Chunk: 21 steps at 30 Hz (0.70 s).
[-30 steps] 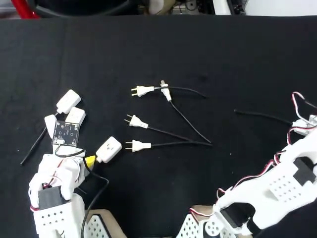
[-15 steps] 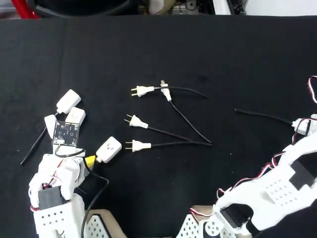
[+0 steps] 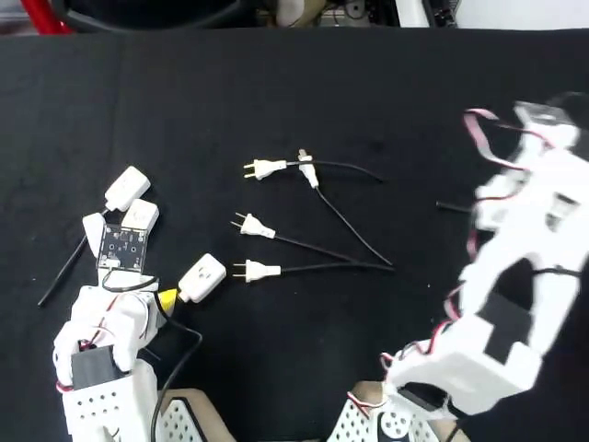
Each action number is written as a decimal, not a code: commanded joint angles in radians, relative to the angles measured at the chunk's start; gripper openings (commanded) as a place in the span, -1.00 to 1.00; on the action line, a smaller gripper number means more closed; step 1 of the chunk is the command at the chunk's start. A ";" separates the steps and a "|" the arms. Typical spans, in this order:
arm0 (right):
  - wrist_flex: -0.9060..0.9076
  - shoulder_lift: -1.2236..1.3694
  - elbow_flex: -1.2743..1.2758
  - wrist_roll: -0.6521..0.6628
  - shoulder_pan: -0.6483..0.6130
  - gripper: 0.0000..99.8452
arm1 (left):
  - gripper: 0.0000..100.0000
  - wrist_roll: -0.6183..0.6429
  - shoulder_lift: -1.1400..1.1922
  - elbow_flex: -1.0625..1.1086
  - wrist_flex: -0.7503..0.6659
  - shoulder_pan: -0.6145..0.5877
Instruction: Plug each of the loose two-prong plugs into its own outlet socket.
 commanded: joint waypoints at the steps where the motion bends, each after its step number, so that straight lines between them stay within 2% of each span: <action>1: 0.031 -0.114 0.045 -0.115 -0.196 -0.91 | -0.35 -0.005 -0.003 -0.005 -0.015 -0.007; 5: -0.048 -0.139 0.056 -0.276 -0.436 -0.90 | -0.35 -0.005 -0.003 -0.005 -0.015 -0.008; 11: -0.307 -0.033 0.053 -0.591 -0.743 -0.90 | -0.35 -0.005 -0.003 -0.005 -0.017 -0.010; 15: -0.476 0.101 0.051 -0.750 -0.845 -0.90 | -0.35 -0.005 -0.003 -0.005 -0.017 -0.010; 21: -0.712 0.291 0.051 -1.013 -0.918 -0.90 | -0.35 -0.005 -0.003 -0.005 -0.017 -0.010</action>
